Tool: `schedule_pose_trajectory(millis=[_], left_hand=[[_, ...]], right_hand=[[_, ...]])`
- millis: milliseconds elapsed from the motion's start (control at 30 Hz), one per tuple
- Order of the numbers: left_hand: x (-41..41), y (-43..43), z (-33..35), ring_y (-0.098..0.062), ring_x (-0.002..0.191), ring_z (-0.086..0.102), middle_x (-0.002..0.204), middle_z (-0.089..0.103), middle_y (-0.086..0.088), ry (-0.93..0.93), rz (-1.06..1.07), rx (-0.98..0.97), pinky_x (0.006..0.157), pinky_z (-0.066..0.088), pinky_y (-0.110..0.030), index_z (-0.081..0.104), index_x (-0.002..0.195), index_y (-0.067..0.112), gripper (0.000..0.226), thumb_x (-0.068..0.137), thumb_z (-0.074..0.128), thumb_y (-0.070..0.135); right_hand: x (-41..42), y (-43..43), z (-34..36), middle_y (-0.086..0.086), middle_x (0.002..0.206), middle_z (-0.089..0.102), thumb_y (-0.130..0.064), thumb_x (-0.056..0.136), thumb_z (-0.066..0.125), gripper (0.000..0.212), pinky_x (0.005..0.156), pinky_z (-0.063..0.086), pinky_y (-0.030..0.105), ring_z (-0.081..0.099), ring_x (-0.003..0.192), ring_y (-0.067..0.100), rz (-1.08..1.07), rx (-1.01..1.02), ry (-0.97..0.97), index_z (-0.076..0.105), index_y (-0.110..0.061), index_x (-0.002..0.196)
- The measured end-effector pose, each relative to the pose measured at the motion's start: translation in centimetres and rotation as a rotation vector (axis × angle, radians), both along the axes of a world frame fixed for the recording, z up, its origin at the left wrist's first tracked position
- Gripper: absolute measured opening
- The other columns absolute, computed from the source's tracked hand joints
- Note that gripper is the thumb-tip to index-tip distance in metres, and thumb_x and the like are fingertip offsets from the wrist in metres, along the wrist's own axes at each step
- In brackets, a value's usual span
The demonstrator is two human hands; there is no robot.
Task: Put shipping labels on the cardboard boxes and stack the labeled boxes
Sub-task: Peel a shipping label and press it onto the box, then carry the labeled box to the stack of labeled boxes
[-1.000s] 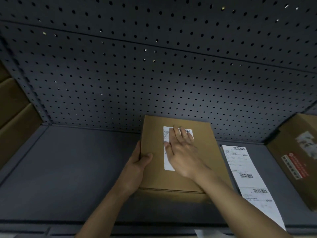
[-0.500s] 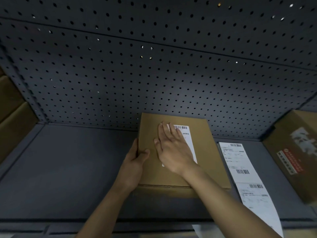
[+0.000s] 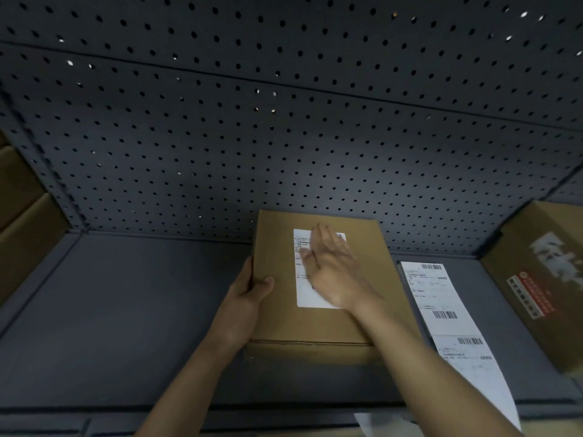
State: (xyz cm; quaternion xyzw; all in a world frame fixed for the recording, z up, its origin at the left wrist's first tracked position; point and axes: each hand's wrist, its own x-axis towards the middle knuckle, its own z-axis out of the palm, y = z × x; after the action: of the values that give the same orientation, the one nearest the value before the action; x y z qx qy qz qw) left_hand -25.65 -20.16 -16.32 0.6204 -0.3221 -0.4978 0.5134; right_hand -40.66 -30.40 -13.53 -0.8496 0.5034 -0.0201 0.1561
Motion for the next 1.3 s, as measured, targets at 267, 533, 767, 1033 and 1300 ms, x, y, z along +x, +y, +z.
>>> schedule_pose_trajectory(millis=[267, 533, 767, 1033, 1300], left_hand=[[0.3, 0.5, 0.7, 0.003, 0.11, 0.058, 0.128, 0.06, 0.021, -0.04, -0.041, -0.006, 0.094, 0.044, -0.019, 0.038, 0.148, 0.036, 0.054, 0.097, 0.056, 0.035], [1.0, 0.8, 0.3, -0.007, 0.121, 0.058, 0.136, 0.059, 0.016, 0.009, -0.087, -0.037, 0.109, 0.043, -0.04, 0.036, 0.149, 0.036, 0.072, 0.083, 0.061, 0.051], [1.6, 2.8, -0.1, -0.008, 0.116, 0.062, 0.125, 0.067, 0.017, 0.031, -0.082, -0.061, 0.108, 0.043, -0.042, 0.05, 0.14, 0.037, 0.048, 0.093, 0.06, 0.036], [-0.6, 6.6, 3.4, -0.016, 0.119, 0.062, 0.125, 0.068, 0.007, 0.067, -0.148, -0.172, 0.11, 0.04, -0.047, 0.058, 0.133, 0.029, 0.04, 0.098, 0.051, 0.012], [-8.8, 10.2, 8.7, -0.011, 0.111, 0.066, 0.121, 0.07, 0.013, 0.026, -0.202, -0.276, 0.102, 0.045, -0.043, 0.06, 0.13, 0.038, 0.041, 0.096, 0.052, 0.015]], right_hand=[[-2.6, -2.8, 1.1, 0.004, 0.167, 0.008, -0.048, 0.107, 0.021, 0.062, 0.122, 0.003, 0.032, 0.001, 0.154, 0.022, -0.091, 0.026, -0.109, 0.013, -0.015, 0.159], [-8.7, 3.2, 1.6, -0.006, 0.134, 0.057, -0.045, 0.101, 0.049, 0.054, 0.094, 0.038, 0.03, 0.055, 0.118, 0.019, -0.655, 0.278, -0.665, 0.043, -0.019, 0.148], [-10.8, 5.9, 1.1, 0.006, 0.101, 0.078, -0.021, 0.095, 0.064, 0.025, 0.083, 0.056, 0.035, 0.074, 0.093, 0.024, -0.749, 0.509, -1.006, 0.071, -0.012, 0.117], [-13.0, 11.8, -0.3, -0.013, 0.117, 0.073, -0.023, 0.1, 0.055, 0.033, 0.077, 0.056, 0.021, 0.07, 0.105, 0.01, -0.651, 0.406, -1.211, 0.061, -0.041, 0.127], [-21.1, 17.5, 2.3, -0.015, 0.129, 0.067, -0.032, 0.097, 0.057, 0.047, 0.098, 0.051, 0.041, 0.067, 0.113, 0.016, -0.653, 0.234, -1.326, 0.049, -0.048, 0.14]])
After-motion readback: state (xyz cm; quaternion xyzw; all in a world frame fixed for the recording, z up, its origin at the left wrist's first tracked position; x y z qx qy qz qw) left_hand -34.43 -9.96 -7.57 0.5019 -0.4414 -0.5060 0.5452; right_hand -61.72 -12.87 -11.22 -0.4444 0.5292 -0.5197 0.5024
